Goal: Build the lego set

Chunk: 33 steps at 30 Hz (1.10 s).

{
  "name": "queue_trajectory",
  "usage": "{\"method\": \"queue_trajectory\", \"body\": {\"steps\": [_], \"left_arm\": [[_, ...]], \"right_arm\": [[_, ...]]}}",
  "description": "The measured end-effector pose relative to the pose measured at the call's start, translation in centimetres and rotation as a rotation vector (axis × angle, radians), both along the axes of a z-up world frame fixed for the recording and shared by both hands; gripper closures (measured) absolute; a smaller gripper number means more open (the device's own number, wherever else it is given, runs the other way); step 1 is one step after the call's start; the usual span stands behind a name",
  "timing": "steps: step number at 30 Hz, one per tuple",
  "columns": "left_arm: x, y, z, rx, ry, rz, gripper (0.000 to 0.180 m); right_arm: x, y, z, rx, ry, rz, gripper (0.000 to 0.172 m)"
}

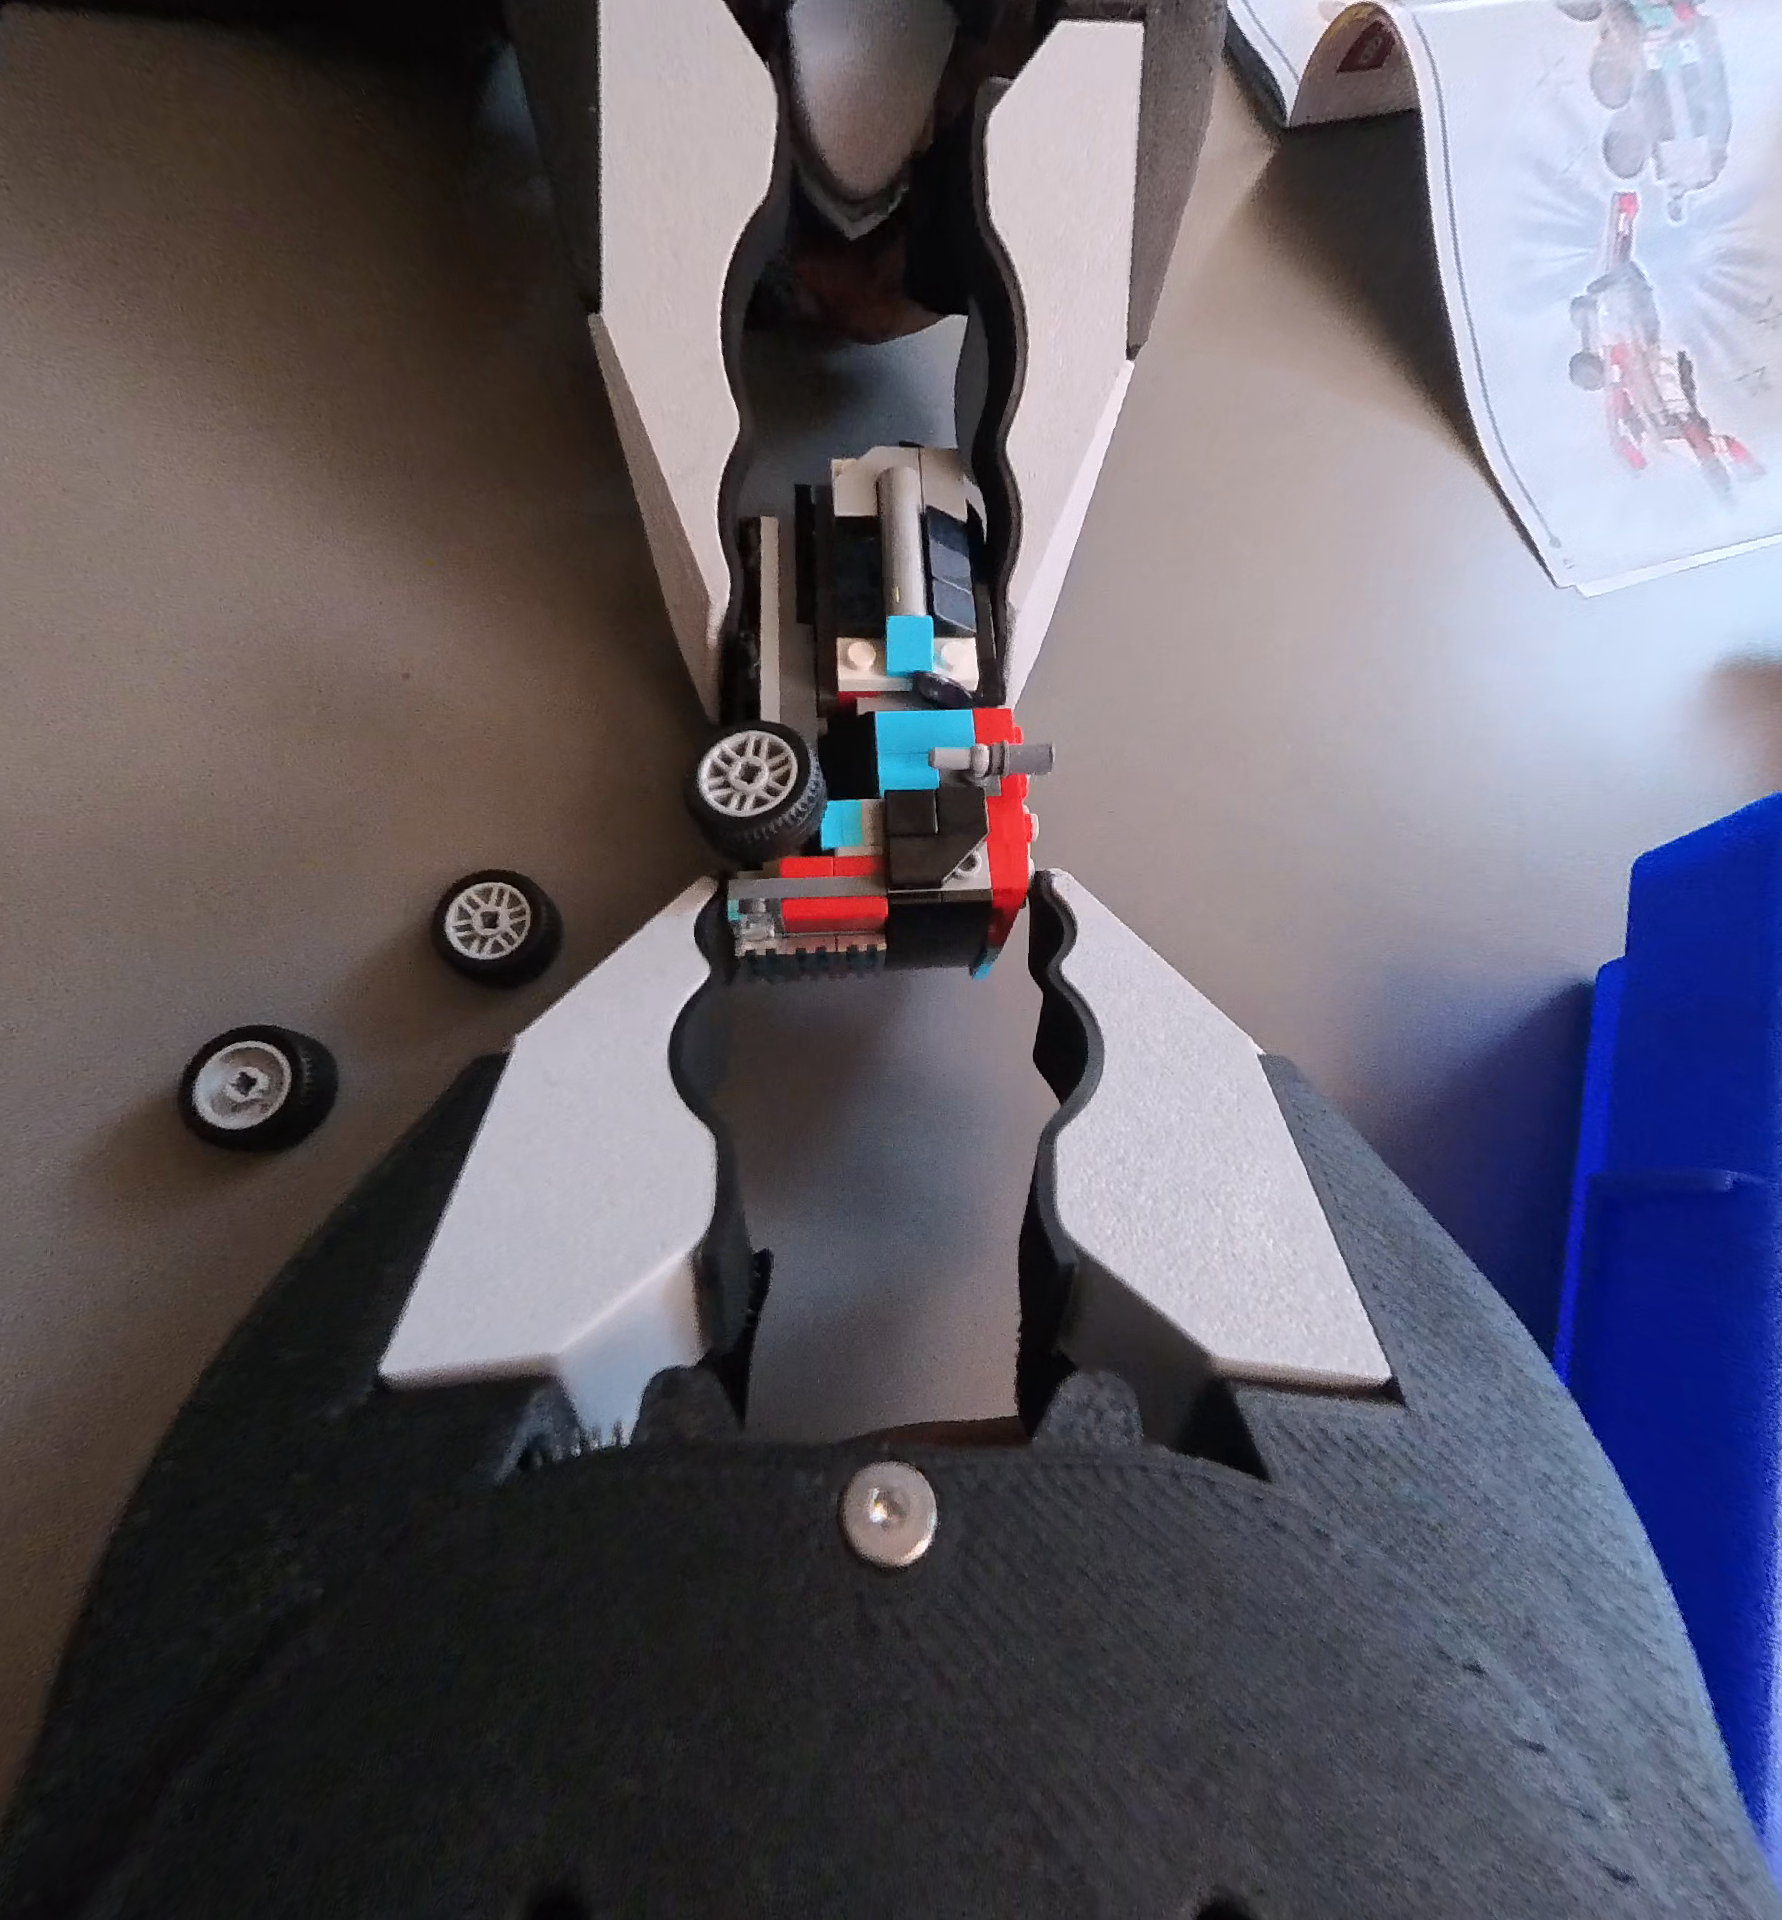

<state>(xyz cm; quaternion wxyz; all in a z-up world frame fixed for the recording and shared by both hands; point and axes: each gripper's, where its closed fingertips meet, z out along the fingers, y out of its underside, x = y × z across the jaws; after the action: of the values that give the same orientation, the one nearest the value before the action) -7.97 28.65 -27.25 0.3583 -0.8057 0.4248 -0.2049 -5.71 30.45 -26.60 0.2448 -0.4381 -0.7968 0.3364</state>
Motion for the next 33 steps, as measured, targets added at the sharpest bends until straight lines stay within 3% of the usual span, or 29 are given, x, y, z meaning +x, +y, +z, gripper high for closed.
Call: {"method": "queue_trajectory", "body": {"steps": [25,33], "left_arm": [[0.00,0.14,-0.53,0.012,0.047,0.013,0.116],[0.13,0.47,-0.32,0.012,0.035,0.021,0.124]], "right_arm": [[-0.11,0.17,0.07,-0.006,0.013,-0.026,0.113],[-0.14,0.09,0.51,-0.047,0.027,-0.020,0.114]]}}
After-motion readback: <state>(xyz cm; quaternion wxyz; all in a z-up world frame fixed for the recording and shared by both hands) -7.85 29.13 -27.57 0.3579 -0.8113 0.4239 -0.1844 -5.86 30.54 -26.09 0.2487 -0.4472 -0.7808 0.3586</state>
